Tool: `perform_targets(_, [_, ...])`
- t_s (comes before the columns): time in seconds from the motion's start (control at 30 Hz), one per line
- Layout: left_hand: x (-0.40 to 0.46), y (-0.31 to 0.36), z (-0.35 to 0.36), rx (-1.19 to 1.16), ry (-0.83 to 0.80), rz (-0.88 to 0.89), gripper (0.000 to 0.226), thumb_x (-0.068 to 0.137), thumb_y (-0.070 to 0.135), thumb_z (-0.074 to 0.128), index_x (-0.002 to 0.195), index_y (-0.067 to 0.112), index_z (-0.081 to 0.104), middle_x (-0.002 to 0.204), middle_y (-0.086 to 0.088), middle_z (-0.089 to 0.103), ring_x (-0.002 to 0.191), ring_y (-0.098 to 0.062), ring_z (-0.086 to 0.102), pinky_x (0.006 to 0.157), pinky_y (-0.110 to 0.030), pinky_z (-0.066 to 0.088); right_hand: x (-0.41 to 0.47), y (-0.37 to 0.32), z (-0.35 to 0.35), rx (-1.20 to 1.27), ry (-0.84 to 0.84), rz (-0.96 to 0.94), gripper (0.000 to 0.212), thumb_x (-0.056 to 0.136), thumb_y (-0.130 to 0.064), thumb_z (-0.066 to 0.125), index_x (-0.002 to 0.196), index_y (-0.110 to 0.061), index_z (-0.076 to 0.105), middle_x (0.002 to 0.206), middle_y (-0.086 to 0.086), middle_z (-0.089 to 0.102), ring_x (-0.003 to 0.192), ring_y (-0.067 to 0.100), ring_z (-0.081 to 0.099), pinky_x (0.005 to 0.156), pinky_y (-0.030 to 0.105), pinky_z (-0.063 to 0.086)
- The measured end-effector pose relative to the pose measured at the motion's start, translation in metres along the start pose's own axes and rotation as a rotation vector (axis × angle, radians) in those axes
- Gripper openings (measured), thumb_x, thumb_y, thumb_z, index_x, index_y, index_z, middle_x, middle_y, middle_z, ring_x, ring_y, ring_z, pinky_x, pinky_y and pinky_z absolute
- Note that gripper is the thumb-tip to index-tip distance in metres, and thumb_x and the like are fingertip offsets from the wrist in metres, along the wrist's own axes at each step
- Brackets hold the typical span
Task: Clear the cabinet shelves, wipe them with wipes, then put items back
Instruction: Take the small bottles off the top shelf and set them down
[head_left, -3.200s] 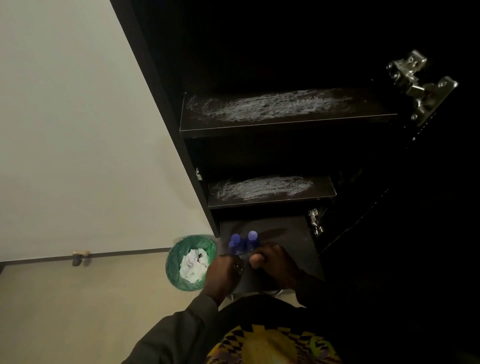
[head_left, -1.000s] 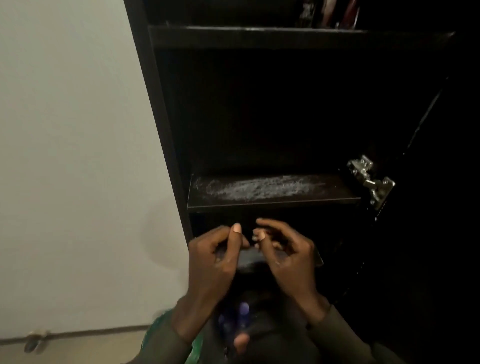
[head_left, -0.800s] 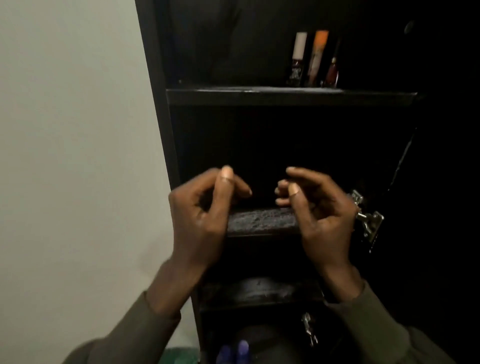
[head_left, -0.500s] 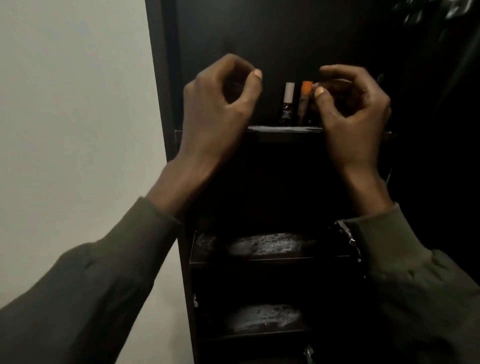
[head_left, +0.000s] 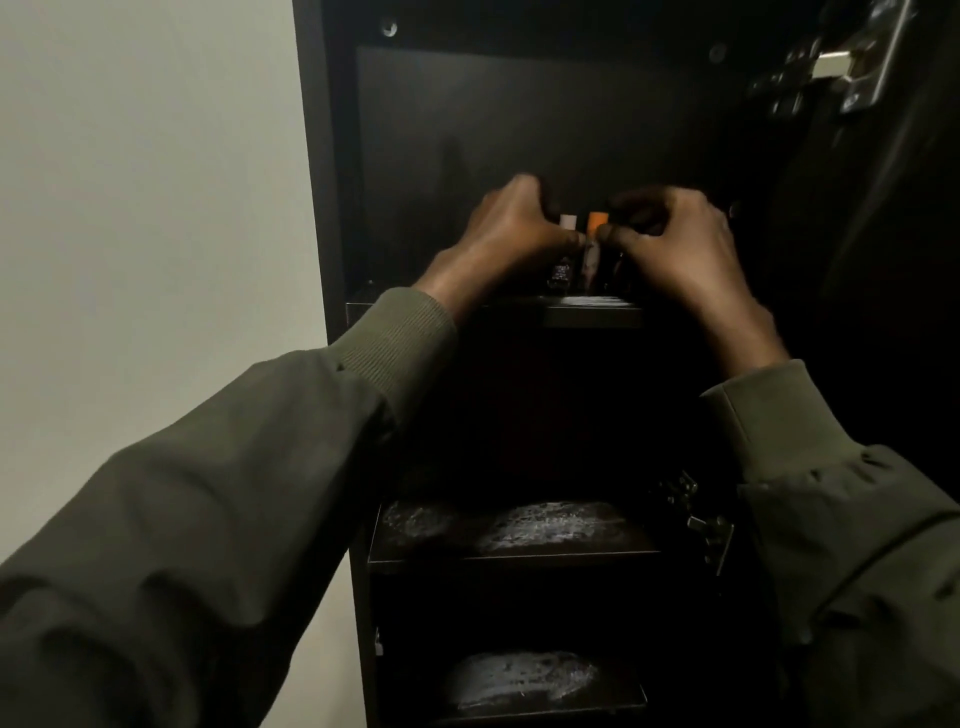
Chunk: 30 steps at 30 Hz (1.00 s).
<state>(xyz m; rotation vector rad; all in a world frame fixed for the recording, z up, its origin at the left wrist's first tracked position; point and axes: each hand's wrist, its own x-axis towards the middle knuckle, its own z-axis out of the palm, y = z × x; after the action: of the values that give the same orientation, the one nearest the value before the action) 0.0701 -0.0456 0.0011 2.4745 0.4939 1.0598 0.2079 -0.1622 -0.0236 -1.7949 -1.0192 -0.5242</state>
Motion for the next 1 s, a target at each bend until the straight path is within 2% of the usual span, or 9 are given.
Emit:
perform_targets(0.13, [0.005, -0.004, 0.011, 0.053, 0.056, 0.005, 0.037, 0.08, 0.039, 0.075, 0.104, 0.016, 0.063, 0.099, 0.0, 0.065, 0.089, -0.016, 0.063, 0.077, -0.033, 0.056, -0.003, -0.006, 0.003, 0.068, -0.102, 0.018, 0.026, 0.084, -0.039, 0.071, 0.11, -0.036, 0.068, 0.104, -0.012, 0.069, 0.094, 0.005, 0.065, 0.082, 0.035, 0.058])
perform_targets(0.27, [0.006, -0.009, 0.019, 0.055, 0.044, -0.007, 0.039, 0.075, 0.038, 0.079, 0.104, 0.016, 0.064, 0.097, 0.0, 0.067, 0.087, -0.016, 0.065, 0.078, -0.037, 0.058, -0.007, -0.011, 0.006, 0.147, -0.141, 0.043, 0.023, 0.086, -0.036, 0.071, 0.108, -0.034, 0.067, 0.091, -0.015, 0.065, 0.085, 0.003, 0.065, 0.071, 0.03, 0.06])
perform_targets(0.4, [0.004, -0.011, 0.017, 0.03, 0.068, -0.01, 0.043, 0.072, 0.042, 0.08, 0.104, 0.018, 0.066, 0.095, 0.002, 0.067, 0.085, -0.013, 0.065, 0.065, -0.027, 0.053, -0.01, -0.015, 0.003, 0.15, -0.137, -0.012, 0.022, 0.084, -0.034, 0.072, 0.106, -0.029, 0.07, 0.094, -0.011, 0.068, 0.085, 0.002, 0.066, 0.066, 0.025, 0.058])
perform_targets(0.6, [-0.006, -0.013, 0.01, -0.042, 0.082, 0.007, 0.041, 0.082, 0.037, 0.075, 0.114, 0.015, 0.063, 0.101, 0.002, 0.067, 0.092, -0.01, 0.066, 0.07, -0.023, 0.054, -0.015, -0.02, 0.003, 0.151, -0.11, -0.055, 0.018, 0.087, -0.032, 0.071, 0.103, -0.031, 0.066, 0.096, -0.007, 0.069, 0.08, 0.005, 0.069, 0.066, 0.029, 0.061])
perform_targets(0.7, [-0.016, -0.01, 0.005, -0.09, 0.14, 0.014, 0.036, 0.084, 0.033, 0.075, 0.113, 0.016, 0.064, 0.1, 0.002, 0.069, 0.091, -0.01, 0.067, 0.074, -0.029, 0.058, -0.02, -0.025, 0.002, 0.163, -0.097, -0.066, 0.023, 0.087, -0.033, 0.07, 0.108, -0.026, 0.066, 0.098, -0.007, 0.068, 0.081, 0.002, 0.067, 0.062, 0.023, 0.059])
perform_targets(0.8, [-0.032, -0.005, -0.003, -0.196, 0.147, 0.039, 0.031, 0.084, 0.033, 0.075, 0.11, 0.018, 0.065, 0.099, 0.003, 0.07, 0.09, -0.009, 0.069, 0.078, -0.037, 0.061, -0.028, -0.032, -0.003, 0.202, -0.101, -0.11, 0.023, 0.087, -0.033, 0.069, 0.109, -0.025, 0.067, 0.101, -0.008, 0.068, 0.086, 0.003, 0.068, 0.065, 0.024, 0.06])
perform_targets(1.0, [-0.077, 0.003, -0.024, -0.319, 0.123, 0.16, 0.03, 0.089, 0.027, 0.07, 0.116, 0.015, 0.064, 0.105, 0.003, 0.071, 0.095, -0.006, 0.07, 0.079, -0.032, 0.06, -0.065, -0.049, -0.022, 0.399, -0.134, -0.186, 0.023, 0.091, -0.024, 0.066, 0.111, -0.013, 0.065, 0.1, 0.001, 0.071, 0.082, 0.009, 0.072, 0.063, 0.024, 0.058])
